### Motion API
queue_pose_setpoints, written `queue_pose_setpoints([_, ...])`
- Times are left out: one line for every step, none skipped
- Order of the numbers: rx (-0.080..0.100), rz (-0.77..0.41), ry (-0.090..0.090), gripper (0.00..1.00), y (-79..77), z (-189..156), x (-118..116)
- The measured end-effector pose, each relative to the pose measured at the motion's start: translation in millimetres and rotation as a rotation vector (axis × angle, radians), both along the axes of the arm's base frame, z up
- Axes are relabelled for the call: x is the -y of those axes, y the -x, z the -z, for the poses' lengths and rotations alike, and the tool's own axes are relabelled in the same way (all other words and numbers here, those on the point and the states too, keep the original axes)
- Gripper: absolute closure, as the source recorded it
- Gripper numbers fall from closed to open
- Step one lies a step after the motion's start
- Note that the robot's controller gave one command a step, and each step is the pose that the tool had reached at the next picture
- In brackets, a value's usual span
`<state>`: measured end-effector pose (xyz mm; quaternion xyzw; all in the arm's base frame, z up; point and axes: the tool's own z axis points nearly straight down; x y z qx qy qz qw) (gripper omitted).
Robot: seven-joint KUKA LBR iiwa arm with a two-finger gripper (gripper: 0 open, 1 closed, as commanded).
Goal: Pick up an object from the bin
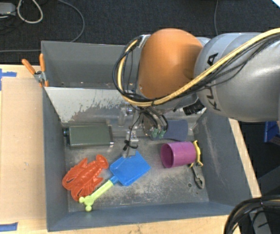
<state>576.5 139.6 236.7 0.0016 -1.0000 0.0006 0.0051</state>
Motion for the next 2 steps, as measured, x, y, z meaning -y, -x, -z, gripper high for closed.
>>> queue_pose_setpoints([0.009,0.006,-0.001,0.00,-1.7,-5,1])
queue_pose_setpoints([0.007,-0.204,-0.002,0.00,22.6,101,28])
